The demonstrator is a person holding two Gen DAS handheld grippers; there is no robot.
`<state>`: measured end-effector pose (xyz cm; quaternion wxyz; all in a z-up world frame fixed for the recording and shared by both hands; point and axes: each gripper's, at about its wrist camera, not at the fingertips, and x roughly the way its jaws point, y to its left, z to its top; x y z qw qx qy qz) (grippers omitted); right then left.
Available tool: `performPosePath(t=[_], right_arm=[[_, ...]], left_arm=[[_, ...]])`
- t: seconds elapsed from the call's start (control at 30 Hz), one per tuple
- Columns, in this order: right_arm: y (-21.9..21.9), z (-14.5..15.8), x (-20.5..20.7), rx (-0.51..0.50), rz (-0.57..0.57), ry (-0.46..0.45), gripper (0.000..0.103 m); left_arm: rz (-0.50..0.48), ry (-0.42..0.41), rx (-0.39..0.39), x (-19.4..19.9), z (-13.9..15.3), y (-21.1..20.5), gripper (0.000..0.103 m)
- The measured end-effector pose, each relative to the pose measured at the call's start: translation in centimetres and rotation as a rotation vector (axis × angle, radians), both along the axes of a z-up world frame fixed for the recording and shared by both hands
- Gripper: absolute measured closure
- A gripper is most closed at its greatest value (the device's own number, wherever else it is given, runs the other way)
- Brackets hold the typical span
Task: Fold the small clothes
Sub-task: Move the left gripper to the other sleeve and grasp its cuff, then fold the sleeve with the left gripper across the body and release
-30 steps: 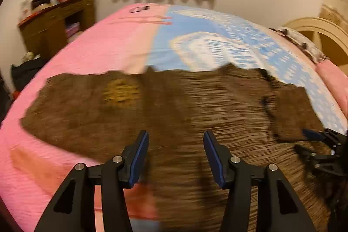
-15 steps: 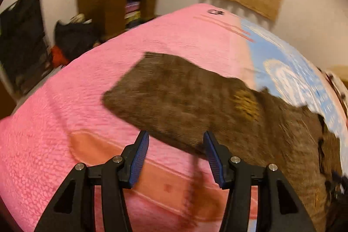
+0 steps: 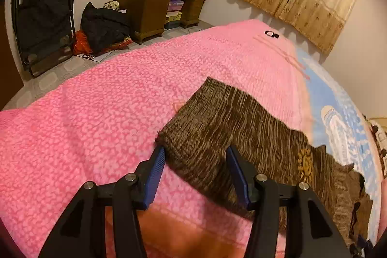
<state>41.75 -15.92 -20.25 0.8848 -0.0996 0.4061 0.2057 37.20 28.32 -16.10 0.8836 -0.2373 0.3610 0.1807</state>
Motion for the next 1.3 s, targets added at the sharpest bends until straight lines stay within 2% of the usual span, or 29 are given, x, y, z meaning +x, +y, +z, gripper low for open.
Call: performPosePath(t=[0.2,0.23,0.27,0.37,0.43,0.57,0.8,0.93,1.07,1.2,1.3], right_arm=[[0.0,0.0,0.0,-0.001,-0.001,-0.002,0.036],[0.0,0.0,0.0,-0.001,-0.001,-0.002,0.036],[0.0,0.0,0.0,-0.001,-0.001,-0.002,0.036],[0.0,0.0,0.0,-0.002,-0.001,-0.003,0.036],[0.0,0.0,0.0,-0.002,-0.002,-0.003,0.036],[0.0,0.0,0.0,-0.003,-0.002,-0.004,0.036],[0.0,0.0,0.0,-0.004,-0.004,-0.006,0.036],[0.0,0.0,-0.1,-0.003,-0.004,-0.006,0.035],[0.0,0.0,-0.1,-0.001,-0.004,-0.006,0.035],[-0.1,0.0,-0.1,0.005,-0.005,-0.006,0.035],[-0.1,0.0,-0.1,0.007,-0.006,-0.006,0.035]], left_arm=[[0.025,-0.034,-0.039,0.2,-0.1,0.6,0.050],[0.022,-0.043,-0.049,0.3,-0.1,0.8,0.058],[0.024,-0.043,-0.054,0.3,-0.1,0.9,0.078],[0.032,-0.063,-0.119,0.0,-0.6,1.9,0.094],[0.025,-0.095,-0.160,-0.3,-0.5,2.2,0.094],[0.015,-0.153,-0.181,-0.9,0.7,2.1,0.094],[-0.083,-0.257,-0.210,-0.4,4.9,-1.1,0.094],[-0.202,-0.333,-0.213,0.1,8.5,-5.1,0.094],[-0.325,-0.367,-0.216,1.2,10.6,-10.0,0.094],[-0.432,-0.353,-0.201,2.5,10.5,-15.4,0.094],[-0.501,-0.306,-0.201,3.4,9.1,-19.5,0.094]])
